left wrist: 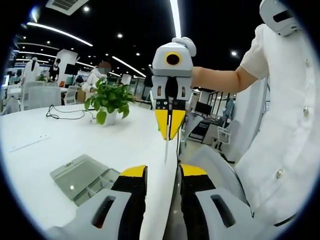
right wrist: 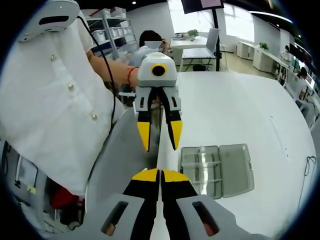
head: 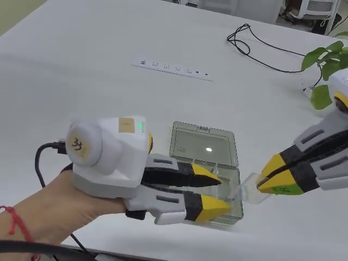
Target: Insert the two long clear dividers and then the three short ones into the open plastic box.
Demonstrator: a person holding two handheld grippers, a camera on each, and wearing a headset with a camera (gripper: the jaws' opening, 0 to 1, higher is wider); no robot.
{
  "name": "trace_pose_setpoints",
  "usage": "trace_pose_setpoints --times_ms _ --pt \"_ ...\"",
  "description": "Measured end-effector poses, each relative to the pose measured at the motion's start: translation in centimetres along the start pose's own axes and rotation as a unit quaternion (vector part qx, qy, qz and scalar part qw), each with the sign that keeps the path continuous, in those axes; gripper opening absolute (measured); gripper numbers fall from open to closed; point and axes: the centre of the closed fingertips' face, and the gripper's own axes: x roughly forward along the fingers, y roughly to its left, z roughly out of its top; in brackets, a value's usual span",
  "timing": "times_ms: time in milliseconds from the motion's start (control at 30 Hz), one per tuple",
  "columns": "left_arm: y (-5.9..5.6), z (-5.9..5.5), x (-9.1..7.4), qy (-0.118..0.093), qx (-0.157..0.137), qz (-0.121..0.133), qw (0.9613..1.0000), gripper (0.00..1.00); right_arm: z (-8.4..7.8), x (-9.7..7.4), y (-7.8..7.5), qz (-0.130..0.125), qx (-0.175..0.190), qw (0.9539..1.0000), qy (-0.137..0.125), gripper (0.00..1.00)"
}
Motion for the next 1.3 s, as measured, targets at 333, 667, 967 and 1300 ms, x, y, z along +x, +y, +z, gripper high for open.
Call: trace_pose_setpoints --times_ms 333,667,967,1300 --pt "1.9 -1.1 -1.5 0.011 -0.007 0.039 0.9992 0.49 -1.1 -0.2 -1.7 -0.019 0.006 0.9997 0.013 0.03" --pt "3.4 -2.6 -2.8 0.031 -0.004 0.069 0.9971 0.64 -2.5 0.2 -3.5 -0.04 0.007 0.9985 0.036 0.03" --pt "4.8 -4.3 -3.8 0.045 -0.009 0.086 0.9953 0.87 -4.3 1.2 -6.0 -0.072 -0.005 0.9944 0.077 0.03" --pt "5.7 -5.4 -4.0 0.053 -0.01 0.087 0.9947 1.0 -6.1 3.6 -8.0 -0.08 -0.01 0.9911 0.106 0.03"
